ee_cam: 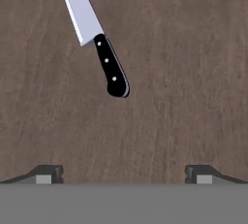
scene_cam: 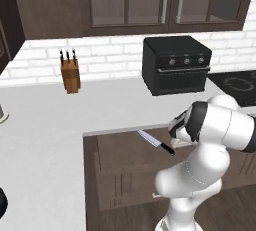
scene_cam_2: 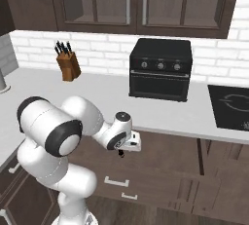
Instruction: Pick up the knife from the drawer and place it on the cutting board. Then place the meat from the plate to the cutting board.
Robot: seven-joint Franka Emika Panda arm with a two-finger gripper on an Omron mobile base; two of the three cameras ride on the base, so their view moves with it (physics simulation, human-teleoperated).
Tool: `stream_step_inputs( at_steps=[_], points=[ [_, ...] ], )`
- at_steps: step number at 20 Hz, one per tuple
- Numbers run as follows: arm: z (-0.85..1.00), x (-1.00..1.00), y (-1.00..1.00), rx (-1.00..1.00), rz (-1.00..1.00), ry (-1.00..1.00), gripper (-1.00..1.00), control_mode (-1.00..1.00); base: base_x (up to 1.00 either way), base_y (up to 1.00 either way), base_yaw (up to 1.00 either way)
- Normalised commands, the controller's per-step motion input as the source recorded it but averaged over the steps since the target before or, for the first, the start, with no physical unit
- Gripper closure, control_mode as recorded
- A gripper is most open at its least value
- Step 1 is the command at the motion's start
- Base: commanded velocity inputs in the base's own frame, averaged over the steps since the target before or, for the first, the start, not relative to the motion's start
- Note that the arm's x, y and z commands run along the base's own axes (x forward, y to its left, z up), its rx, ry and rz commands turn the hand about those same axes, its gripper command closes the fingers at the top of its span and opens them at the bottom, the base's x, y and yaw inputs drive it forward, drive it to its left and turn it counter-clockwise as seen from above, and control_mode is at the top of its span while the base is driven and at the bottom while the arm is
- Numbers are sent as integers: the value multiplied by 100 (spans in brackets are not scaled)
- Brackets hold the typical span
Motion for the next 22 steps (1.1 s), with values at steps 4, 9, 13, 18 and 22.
stream_step_inputs(
  at_steps=[4, 9, 13, 18, 22],
  points=[
    [39, 78, 0, 0, 2, 5, -100, -100, 0, 0, 0],
    [0, 55, 0, 0, 15, 5, -100, -100, 0, 0, 0],
    [-32, 4, 2, 0, 22, 0, -100, -100, 0, 0, 0],
    [-44, 0, 6, -9, 18, 0, -100, -100, 0, 0, 0],
    [-38, 0, 18, -6, 7, 0, -100, -100, 0, 0, 0]
  ],
)
